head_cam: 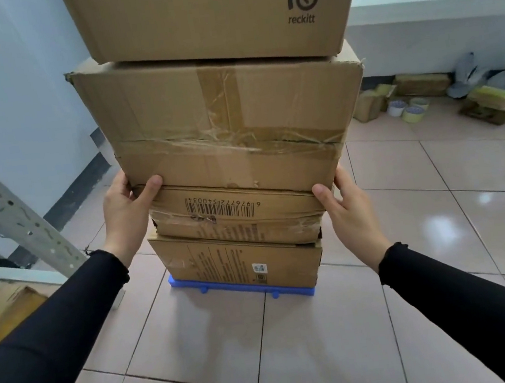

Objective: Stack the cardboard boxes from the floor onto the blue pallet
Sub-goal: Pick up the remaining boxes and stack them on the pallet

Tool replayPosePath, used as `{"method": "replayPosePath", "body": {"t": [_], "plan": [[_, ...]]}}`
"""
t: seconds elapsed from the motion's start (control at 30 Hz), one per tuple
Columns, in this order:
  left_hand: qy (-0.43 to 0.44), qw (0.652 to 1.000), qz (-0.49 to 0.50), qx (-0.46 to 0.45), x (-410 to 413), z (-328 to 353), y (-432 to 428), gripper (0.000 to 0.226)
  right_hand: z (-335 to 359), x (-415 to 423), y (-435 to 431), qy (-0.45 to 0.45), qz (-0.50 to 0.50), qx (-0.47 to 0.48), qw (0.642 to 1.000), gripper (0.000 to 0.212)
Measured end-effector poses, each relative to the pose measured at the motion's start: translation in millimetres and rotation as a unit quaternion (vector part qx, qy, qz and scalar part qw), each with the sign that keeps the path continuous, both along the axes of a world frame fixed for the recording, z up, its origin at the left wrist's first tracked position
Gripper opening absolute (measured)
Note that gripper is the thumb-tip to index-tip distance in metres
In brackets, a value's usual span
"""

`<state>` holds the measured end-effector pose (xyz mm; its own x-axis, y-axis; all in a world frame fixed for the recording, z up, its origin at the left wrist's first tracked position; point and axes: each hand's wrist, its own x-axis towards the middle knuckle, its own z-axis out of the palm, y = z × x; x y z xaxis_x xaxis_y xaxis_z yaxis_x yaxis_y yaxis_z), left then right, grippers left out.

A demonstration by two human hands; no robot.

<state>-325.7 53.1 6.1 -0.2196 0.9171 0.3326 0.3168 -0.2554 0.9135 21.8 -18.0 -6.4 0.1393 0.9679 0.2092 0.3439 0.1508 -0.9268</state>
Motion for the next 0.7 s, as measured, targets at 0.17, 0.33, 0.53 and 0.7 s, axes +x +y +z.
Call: {"method": "replayPosePath", "body": {"t": [0.17, 0.33, 0.53, 0.7], "plan": [[0.007, 1.0, 0.004, -0.002, -1, -1, 0, 0.04, -9, 4, 0, -0.025, -0.005, 0.011, 1.0, 0.055], [0.008, 1.0, 0.003, -0.001, 0, -8, 2, 0.043, -15, 9, 1, -0.024, 0.01, 0.017, 1.0, 0.062], [-0.011, 0.997, -0.012, -0.07, -16, -45, -2, 0.11, -37, 16, -5, -0.038, 0.025, -0.079, 0.996, 0.127], [0.071, 0.981, -0.056, -0.173, -19, -79, -11, 0.079, -73, 14, -5, -0.103, 0.035, -0.162, 0.981, 0.104]]}}
